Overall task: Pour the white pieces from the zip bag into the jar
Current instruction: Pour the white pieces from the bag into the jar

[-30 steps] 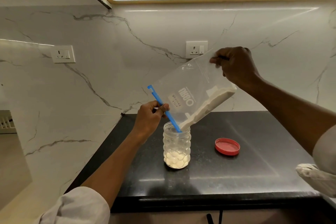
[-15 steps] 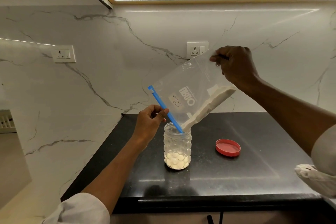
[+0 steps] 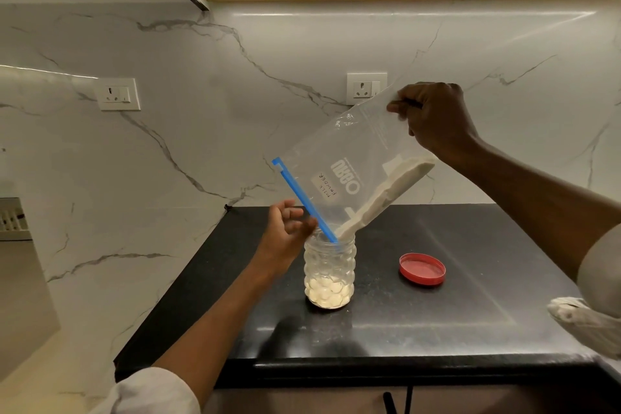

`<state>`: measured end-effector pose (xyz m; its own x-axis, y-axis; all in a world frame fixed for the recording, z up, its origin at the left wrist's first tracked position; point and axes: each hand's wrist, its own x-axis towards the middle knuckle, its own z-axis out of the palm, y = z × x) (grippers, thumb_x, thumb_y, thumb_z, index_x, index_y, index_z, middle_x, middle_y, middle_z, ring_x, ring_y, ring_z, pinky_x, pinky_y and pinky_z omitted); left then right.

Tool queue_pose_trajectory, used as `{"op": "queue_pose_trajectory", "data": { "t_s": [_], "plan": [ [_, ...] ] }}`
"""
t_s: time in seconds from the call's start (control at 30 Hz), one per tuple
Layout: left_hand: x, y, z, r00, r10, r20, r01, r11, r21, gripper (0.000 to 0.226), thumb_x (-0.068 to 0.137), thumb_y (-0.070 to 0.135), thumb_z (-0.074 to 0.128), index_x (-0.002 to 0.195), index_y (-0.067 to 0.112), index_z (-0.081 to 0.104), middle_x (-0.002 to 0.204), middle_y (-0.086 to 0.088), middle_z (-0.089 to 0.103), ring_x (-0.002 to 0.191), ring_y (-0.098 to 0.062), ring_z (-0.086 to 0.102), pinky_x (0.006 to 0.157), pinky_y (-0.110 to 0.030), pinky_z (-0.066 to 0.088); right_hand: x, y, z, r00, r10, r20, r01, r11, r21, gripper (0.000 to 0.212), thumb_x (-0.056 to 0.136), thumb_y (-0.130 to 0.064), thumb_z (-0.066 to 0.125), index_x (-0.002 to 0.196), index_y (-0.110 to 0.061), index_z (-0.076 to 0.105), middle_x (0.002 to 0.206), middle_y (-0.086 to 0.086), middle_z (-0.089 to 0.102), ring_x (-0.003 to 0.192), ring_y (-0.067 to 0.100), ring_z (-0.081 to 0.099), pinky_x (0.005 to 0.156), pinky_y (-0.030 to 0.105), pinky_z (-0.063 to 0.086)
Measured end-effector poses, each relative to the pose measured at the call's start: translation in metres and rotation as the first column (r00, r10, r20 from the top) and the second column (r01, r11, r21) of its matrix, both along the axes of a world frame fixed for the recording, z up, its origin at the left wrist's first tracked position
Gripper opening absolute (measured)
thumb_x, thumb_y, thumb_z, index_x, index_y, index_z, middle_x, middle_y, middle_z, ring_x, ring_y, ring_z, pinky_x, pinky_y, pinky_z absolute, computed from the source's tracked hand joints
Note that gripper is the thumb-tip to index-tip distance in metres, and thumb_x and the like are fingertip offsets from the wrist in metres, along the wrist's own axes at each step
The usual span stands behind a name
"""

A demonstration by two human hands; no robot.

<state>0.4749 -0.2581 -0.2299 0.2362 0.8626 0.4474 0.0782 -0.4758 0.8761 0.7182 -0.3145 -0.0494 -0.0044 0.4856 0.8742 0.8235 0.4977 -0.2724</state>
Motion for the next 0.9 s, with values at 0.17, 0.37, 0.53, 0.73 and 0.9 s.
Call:
{"op": "queue_pose_trajectory", "data": {
  "t_s": [0.17, 0.37, 0.53, 0.73, 0.9],
  "plan": [
    [0.018, -0.007, -0.037, 0.953, -0.114, -0.282, 0.107, 0.993, -0.042, 0.118, 0.051, 0.065, 0.087, 0.139, 0.044, 0.010, 0.131, 0.024, 0.038, 0.120, 0.004, 0.049, 0.101, -0.024, 0.045, -0.004, 0.001, 0.001, 1.000, 0.014, 0.024, -0.015, 0.999, 0.028, 0.018, 0.089, 0.007, 0.057, 0.094, 0.004, 0.073, 0.080, 0.006, 0.066, 0.050, -0.008, 0.052, 0.053, 0.007, 0.047],
    [0.036, -0.006, -0.044, 0.976, -0.057, -0.208, 0.054, 0.998, -0.024, 0.103, 0.058, 0.063, 0.084, 0.134, 0.044, 0.017, 0.129, 0.023, 0.046, 0.117, 0.002, 0.054, 0.097, -0.020, 0.048, -0.007, 0.001, 0.003, 0.997, 0.020, 0.074, -0.023, 0.999, 0.043, 0.016, 0.089, 0.007, 0.058, 0.096, 0.005, 0.072, 0.081, 0.005, 0.065, 0.054, -0.016, 0.053, 0.058, 0.001, 0.043],
    [0.037, -0.007, -0.043, 0.980, -0.024, -0.197, 0.022, 1.000, -0.012, 0.097, 0.062, 0.059, 0.083, 0.132, 0.046, 0.018, 0.121, 0.029, 0.046, 0.109, 0.012, 0.053, 0.078, -0.007, 0.044, -0.003, 0.001, 0.001, 0.997, 0.006, 0.081, -0.009, 0.999, 0.041, 0.015, 0.090, 0.006, 0.059, 0.096, 0.005, 0.072, 0.082, 0.005, 0.066, 0.054, -0.010, 0.056, 0.057, 0.003, 0.047],
    [0.037, -0.010, -0.042, 0.972, 0.028, -0.233, -0.017, 0.999, 0.049, 0.096, 0.064, 0.063, 0.080, 0.132, 0.053, 0.012, 0.125, 0.030, 0.042, 0.111, 0.006, 0.053, 0.084, -0.009, 0.040, -0.003, 0.004, -0.003, 0.996, 0.004, 0.093, -0.006, 1.000, 0.021, 0.014, 0.089, 0.004, 0.061, 0.095, 0.004, 0.073, 0.082, 0.003, 0.065, 0.056, -0.012, 0.055, 0.059, 0.002, 0.045],
    [0.038, -0.010, -0.042, 0.962, 0.057, -0.266, -0.036, 0.996, 0.082, 0.091, 0.066, 0.067, 0.076, 0.128, 0.062, 0.010, 0.124, 0.035, 0.038, 0.111, 0.010, 0.049, 0.088, -0.011, 0.036, -0.004, 0.005, -0.002, 0.996, 0.023, 0.087, -0.026, 0.999, 0.032, 0.014, 0.089, 0.005, 0.061, 0.096, 0.005, 0.073, 0.082, 0.004, 0.065, 0.058, -0.016, 0.055, 0.060, -0.001, 0.043]
  ]
}}
